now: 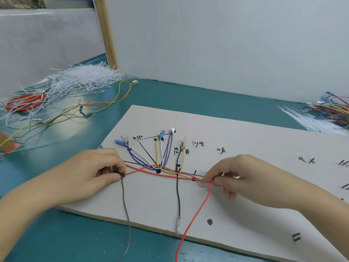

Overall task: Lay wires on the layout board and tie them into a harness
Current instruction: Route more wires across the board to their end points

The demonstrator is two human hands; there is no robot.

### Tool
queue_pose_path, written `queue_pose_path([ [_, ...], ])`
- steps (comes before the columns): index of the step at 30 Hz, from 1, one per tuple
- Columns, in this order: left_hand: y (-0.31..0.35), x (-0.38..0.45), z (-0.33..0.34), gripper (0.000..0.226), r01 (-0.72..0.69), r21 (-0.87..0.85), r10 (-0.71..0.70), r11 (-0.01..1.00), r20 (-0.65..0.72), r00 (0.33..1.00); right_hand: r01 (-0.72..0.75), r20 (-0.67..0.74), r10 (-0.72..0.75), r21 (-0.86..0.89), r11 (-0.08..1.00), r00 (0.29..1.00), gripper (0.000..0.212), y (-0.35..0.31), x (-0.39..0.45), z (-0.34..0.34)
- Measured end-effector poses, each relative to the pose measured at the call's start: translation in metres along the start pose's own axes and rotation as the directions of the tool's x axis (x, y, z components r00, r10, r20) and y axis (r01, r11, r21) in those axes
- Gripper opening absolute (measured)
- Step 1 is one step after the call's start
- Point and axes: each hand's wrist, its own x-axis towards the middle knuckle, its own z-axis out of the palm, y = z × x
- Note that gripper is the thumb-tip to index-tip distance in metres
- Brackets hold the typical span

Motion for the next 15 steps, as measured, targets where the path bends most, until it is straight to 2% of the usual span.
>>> queue_pose_path([
  [4, 0.006, 0.010, -0.003, 0.035, -0.047, 0.080, 0.045, 0.996, 0.033, 0.998, -0.034, -0.106, 0.051, 0.158, 0.987, 0.993, 0.030, 0.000, 0.006, -0.004],
  [6, 0.009, 0.017, -0.004, 0.032, -0.069, 0.126, 0.060, 0.990, 0.072, 0.996, -0.033, -0.146, 0.066, 0.219, 0.975, 0.987, 0.031, 0.000, 0.012, -0.006],
  [8, 0.011, 0.025, -0.004, 0.019, -0.058, 0.149, 0.040, 0.987, 0.121, 0.992, -0.029, -0.176, 0.066, 0.204, 0.979, 0.982, 0.029, 0.001, 0.018, -0.006],
  [12, 0.020, 0.038, 0.001, 0.023, -0.074, 0.139, 0.044, 0.988, 0.204, 0.978, -0.045, -0.199, 0.082, 0.180, 0.983, 0.977, 0.028, 0.007, 0.028, -0.004],
  [15, 0.027, 0.049, 0.010, 0.018, -0.091, 0.171, 0.056, 0.981, 0.199, 0.978, -0.040, -0.232, 0.077, 0.159, 0.986, 0.970, 0.026, 0.007, 0.037, -0.006],
])
